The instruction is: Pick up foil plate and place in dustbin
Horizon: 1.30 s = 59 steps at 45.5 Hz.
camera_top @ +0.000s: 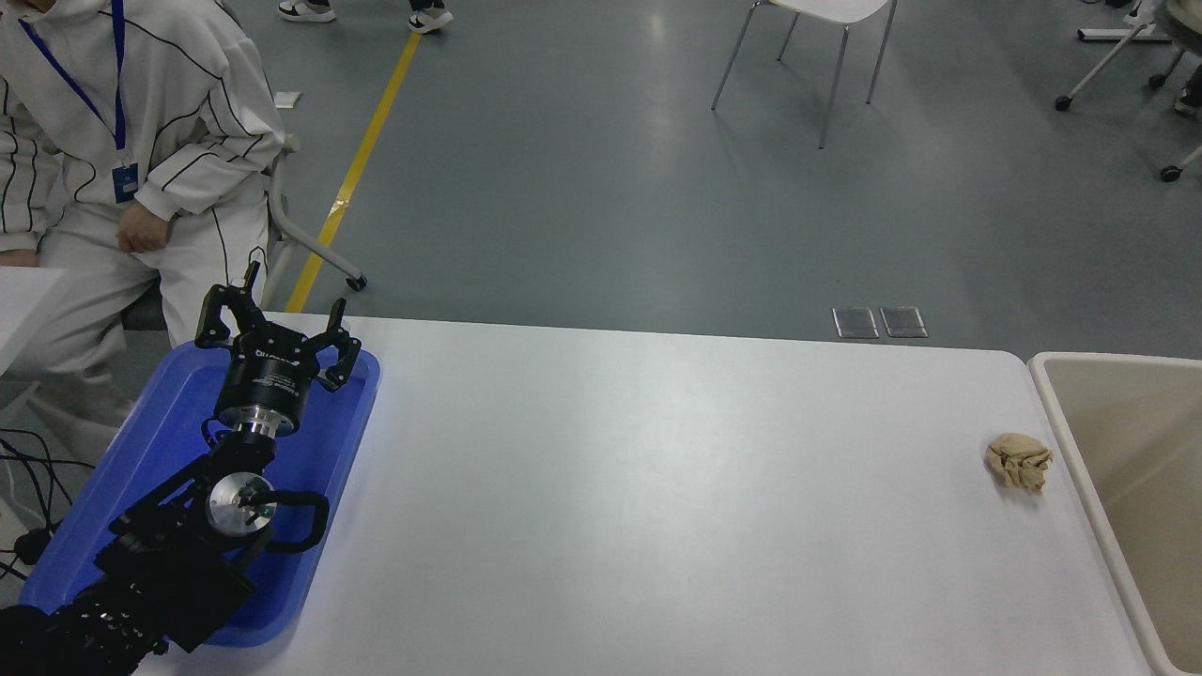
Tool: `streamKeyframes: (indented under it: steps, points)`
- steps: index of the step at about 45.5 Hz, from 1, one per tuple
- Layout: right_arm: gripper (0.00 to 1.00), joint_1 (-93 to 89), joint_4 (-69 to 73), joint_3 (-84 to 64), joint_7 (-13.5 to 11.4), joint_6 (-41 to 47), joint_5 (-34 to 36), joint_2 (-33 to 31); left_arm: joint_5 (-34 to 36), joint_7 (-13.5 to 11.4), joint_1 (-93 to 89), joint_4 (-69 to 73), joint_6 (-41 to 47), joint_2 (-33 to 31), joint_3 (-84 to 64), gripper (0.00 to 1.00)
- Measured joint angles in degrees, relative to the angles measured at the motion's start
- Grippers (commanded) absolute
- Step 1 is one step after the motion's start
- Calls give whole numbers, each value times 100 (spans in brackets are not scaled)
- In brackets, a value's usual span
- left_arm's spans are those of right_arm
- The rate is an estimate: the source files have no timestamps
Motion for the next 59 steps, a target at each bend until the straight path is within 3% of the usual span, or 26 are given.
streamKeyframes:
  steps: [10, 36, 48, 59]
  points:
    - [100, 676, 1172, -814, 3, 32, 8, -572, -2, 9, -2, -3, -2, -3, 4, 100]
    - [100, 3319, 3413, -3886, 5, 269, 8, -1093, -2, 9, -8, -3, -7, -6, 3, 100]
    - [100, 4358, 3991, -4732, 0, 1096, -5, -1132, -1, 10, -9, -3, -7, -6, 4, 100]
    - [100, 5512, 4275, -5859, -1, 2559, -7, -792, 0, 10, -11, -3, -7, -3, 6, 100]
